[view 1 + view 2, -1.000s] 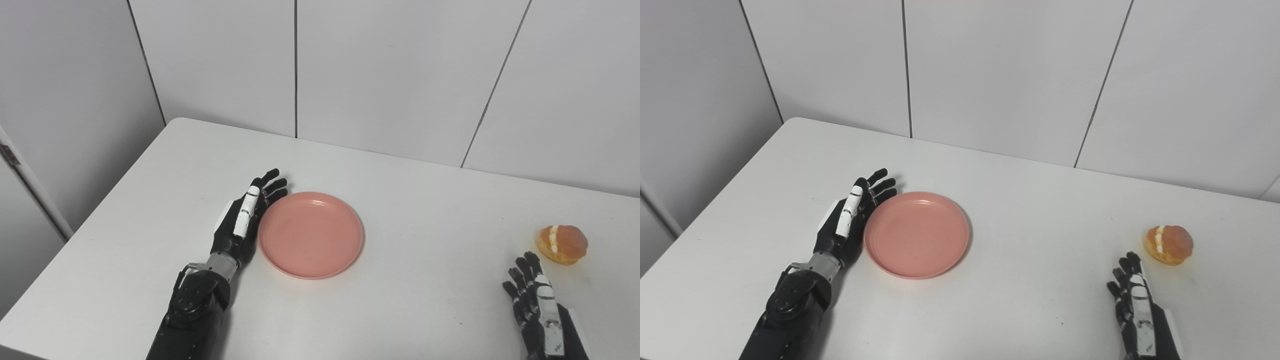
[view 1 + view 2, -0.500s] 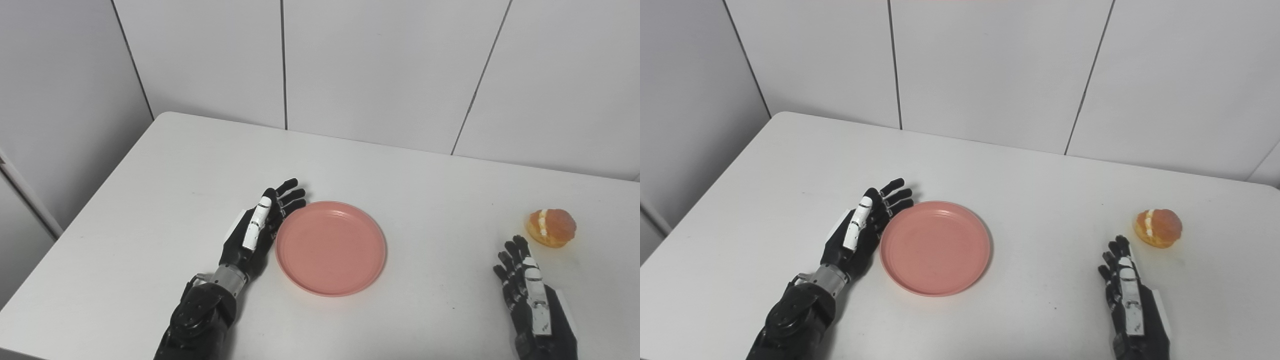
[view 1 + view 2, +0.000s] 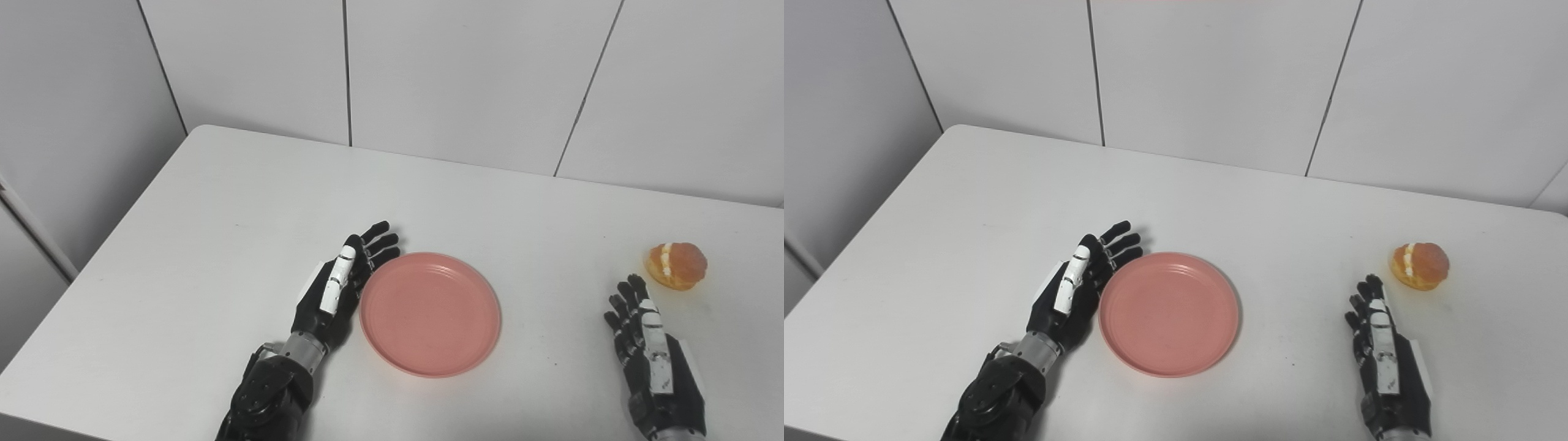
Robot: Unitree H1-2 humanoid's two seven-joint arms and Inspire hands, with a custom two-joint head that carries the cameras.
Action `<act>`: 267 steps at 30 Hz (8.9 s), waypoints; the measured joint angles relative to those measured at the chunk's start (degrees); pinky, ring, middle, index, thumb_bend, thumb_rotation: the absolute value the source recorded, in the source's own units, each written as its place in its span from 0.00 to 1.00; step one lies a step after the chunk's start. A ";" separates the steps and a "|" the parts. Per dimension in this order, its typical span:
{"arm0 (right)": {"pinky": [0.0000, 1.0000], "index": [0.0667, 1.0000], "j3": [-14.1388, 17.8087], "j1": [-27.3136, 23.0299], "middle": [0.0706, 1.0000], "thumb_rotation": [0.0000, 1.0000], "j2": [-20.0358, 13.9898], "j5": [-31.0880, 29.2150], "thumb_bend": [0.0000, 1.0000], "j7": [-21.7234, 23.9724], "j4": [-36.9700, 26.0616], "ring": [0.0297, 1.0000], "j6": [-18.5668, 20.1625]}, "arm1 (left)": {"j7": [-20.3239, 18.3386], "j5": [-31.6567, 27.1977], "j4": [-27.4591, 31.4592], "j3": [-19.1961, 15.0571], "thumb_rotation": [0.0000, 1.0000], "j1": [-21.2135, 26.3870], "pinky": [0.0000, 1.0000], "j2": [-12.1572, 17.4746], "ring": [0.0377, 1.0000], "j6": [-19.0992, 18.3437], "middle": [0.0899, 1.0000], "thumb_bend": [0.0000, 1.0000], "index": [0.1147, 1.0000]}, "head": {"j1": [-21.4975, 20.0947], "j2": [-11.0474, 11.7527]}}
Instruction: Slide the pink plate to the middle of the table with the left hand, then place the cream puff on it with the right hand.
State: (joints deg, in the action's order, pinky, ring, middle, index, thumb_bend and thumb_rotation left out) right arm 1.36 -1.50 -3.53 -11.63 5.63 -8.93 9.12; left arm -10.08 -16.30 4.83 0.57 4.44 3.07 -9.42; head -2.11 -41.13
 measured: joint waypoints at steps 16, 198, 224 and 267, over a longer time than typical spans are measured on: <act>1.00 1.00 -0.15 -0.09 1.00 1.00 0.81 1.01 0.42 -0.78 -0.26 1.00 0.41 | -0.15 0.26 -0.61 -0.95 1.00 -0.31 0.92 0.03 0.86 1.37 0.86 0.47 0.85 | -5.71 -0.18; 0.33 0.51 -11.46 -34.41 0.39 0.00 -25.56 54.65 0.52 19.68 9.93 0.39 17.72 | -7.56 -5.50 -6.99 -5.48 1.00 0.83 0.95 4.11 0.89 6.56 0.87 0.43 0.85 | -23.12 4.22; 0.32 0.51 -20.44 -34.52 0.39 0.00 -12.81 57.72 0.52 31.65 -8.57 0.38 17.74 | 0.03 5.37 -4.60 -1.47 1.00 -0.41 0.91 -1.05 0.87 8.74 0.87 0.49 0.85 | -9.77 2.02; 0.31 0.50 -34.07 -30.38 0.37 0.00 -7.66 56.09 0.52 29.68 2.33 0.36 12.70 | 9.94 15.83 -4.30 2.23 1.00 -1.15 0.90 -8.18 0.87 12.66 0.86 0.51 0.85 | 2.90 -1.23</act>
State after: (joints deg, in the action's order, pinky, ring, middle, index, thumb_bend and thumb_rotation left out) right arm -32.71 -31.88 -11.19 44.46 35.31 -6.59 21.82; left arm -0.14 -0.47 0.53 2.80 3.28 -5.11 3.23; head 0.79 -42.36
